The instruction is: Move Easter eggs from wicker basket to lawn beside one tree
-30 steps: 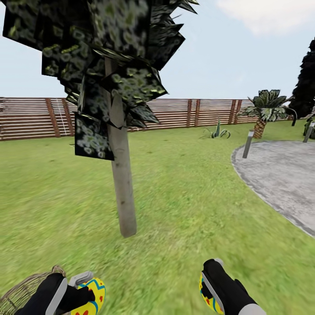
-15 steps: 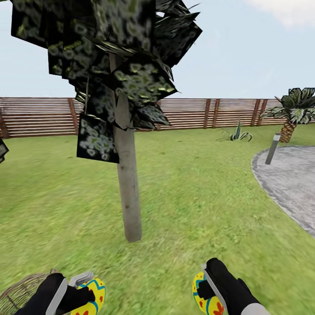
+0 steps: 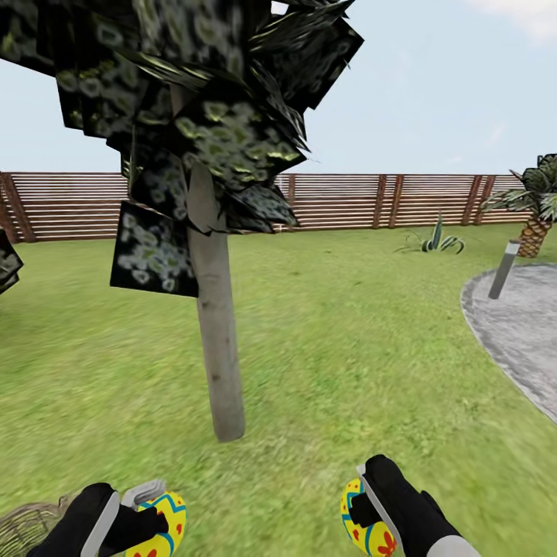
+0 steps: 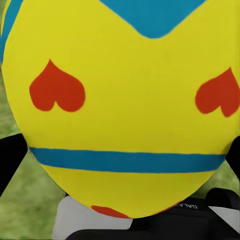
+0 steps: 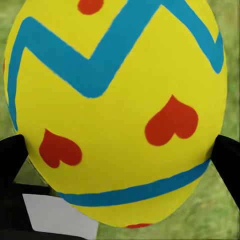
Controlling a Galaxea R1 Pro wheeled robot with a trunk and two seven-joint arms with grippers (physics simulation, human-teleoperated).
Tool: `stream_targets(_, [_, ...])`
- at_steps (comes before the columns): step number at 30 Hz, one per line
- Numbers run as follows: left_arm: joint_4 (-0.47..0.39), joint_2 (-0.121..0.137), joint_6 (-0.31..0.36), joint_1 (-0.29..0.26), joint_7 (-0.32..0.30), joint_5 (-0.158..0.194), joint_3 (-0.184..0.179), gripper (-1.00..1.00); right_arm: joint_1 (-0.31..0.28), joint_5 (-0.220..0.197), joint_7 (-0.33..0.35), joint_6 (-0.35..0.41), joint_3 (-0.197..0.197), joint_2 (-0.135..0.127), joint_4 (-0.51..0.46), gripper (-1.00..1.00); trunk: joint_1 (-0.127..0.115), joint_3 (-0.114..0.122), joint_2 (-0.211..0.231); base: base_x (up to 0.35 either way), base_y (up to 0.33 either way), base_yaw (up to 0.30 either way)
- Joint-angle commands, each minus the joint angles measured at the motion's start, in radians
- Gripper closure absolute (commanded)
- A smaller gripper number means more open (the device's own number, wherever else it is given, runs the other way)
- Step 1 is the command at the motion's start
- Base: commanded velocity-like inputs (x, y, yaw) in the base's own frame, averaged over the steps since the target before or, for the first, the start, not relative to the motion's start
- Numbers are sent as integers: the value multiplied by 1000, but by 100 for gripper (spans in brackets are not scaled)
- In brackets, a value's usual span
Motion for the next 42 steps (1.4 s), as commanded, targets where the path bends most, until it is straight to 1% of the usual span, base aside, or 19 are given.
stream_targets(1, [-1,0,5,-1,-6,-4,3,100,-1,2,-1,4,5,-1,-2,100,0,-1,-1,256,-244,92])
stream_targets(17, [-1,0,5,-1,-5,-3,4,100,-1,5,-1,4,16,3,0,100,0,-1,-1,241,-252,242])
stream_targets(28, [-1,0,4,-1,-5,-3,4,100,-1,5,-2,4,16,3,0,100,0,-1,-1,16,-19,255])
stream_targets(32, [0,-13,4,-1,-5,-4,4,100,-1,4,-2,4,15,3,0,100,0,-1,-1,139,-122,255])
stream_targets(34, [0,-14,4,-1,-4,-4,4,100,-1,2,-2,4,13,3,0,100,0,-1,-1,234,-231,230])
stream_targets(42, [0,-20,4,-1,-4,-5,4,100,0,1,-2,4,14,3,0,100,0,-1,-1,191,-178,36])
